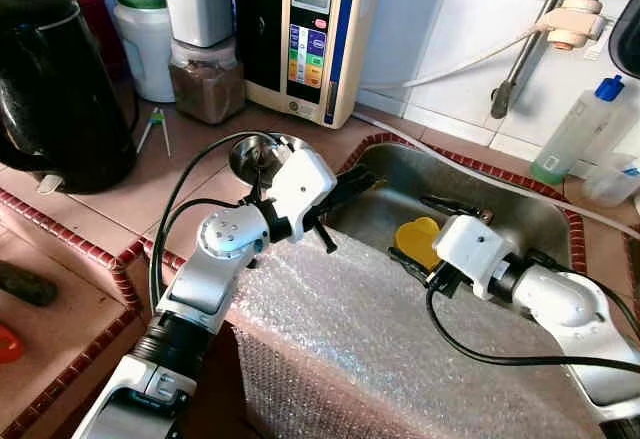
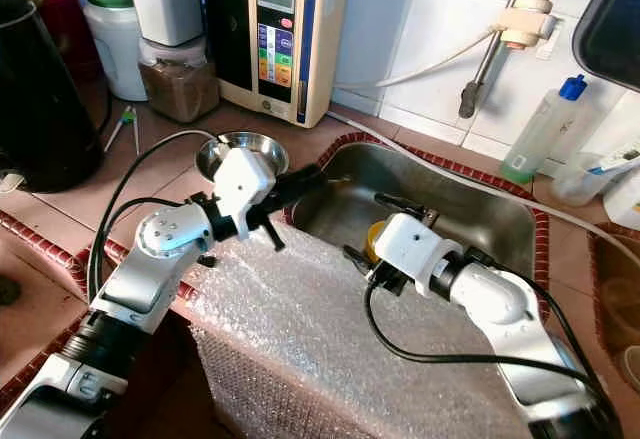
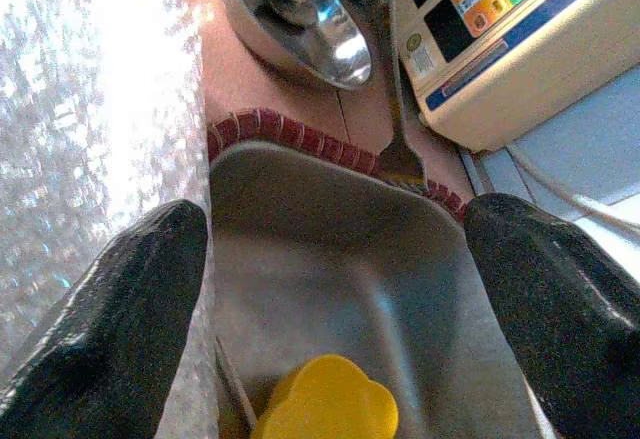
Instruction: Kitchen organization
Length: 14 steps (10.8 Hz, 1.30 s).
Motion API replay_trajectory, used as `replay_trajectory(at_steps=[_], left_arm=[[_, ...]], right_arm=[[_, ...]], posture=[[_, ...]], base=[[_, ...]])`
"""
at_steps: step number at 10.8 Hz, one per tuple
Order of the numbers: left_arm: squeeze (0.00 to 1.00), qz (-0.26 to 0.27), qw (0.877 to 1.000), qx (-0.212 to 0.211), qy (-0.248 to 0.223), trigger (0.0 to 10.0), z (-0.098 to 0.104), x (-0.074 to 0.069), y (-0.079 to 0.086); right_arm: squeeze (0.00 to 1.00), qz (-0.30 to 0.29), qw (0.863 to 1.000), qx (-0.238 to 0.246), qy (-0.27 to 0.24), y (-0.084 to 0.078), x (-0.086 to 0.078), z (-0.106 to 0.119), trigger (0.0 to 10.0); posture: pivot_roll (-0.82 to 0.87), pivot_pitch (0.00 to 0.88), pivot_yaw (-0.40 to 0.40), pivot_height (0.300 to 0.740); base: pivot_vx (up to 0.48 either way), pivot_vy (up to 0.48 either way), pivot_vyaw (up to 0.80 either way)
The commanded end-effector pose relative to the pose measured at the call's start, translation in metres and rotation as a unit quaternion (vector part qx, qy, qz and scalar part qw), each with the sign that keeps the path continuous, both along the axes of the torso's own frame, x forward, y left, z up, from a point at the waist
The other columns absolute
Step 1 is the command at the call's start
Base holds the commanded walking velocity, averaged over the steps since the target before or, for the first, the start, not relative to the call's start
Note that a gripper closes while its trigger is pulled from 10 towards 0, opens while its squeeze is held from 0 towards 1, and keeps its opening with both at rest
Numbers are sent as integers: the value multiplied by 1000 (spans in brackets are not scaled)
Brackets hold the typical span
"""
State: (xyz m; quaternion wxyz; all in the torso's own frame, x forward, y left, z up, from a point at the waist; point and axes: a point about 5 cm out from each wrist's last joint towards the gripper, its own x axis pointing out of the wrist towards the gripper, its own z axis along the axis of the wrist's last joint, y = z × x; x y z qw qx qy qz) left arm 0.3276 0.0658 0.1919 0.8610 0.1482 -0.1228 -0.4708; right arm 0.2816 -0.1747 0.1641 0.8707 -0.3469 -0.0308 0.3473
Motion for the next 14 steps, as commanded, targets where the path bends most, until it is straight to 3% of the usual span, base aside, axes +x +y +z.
replay_trajectory(at_steps=[1,5,9,11,12,14], left_arm=[[0,-19,1000,4,-4,0,3,-4,-4],[0,-78,996,-31,9,0,14,-18,-14],[0,-111,993,-31,32,0,13,-29,-17],[0,-120,991,-39,35,0,17,-31,-19],[0,-120,991,-36,36,0,15,-32,-19],[0,-121,991,-37,35,0,16,-33,-21]], right_arm=[[647,0,1000,-12,-9,-4,5,4,10000],[643,-2,999,-14,-32,-4,28,2,10000],[643,42,998,-9,-55,23,45,2,10000],[651,44,998,23,-49,31,52,0,10000],[663,44,996,55,-59,35,55,3,0],[659,44,995,80,-37,40,56,-4,0]], posture=[[91,0,-89,740],[100,0,-80,740],[113,0,-80,740],[115,0,-82,740],[114,0,-79,740],[116,0,-80,740]], base=[[0,0,0],[0,0,0],[0,0,0],[0,0,0],[0,0,0],[0,0,0]])
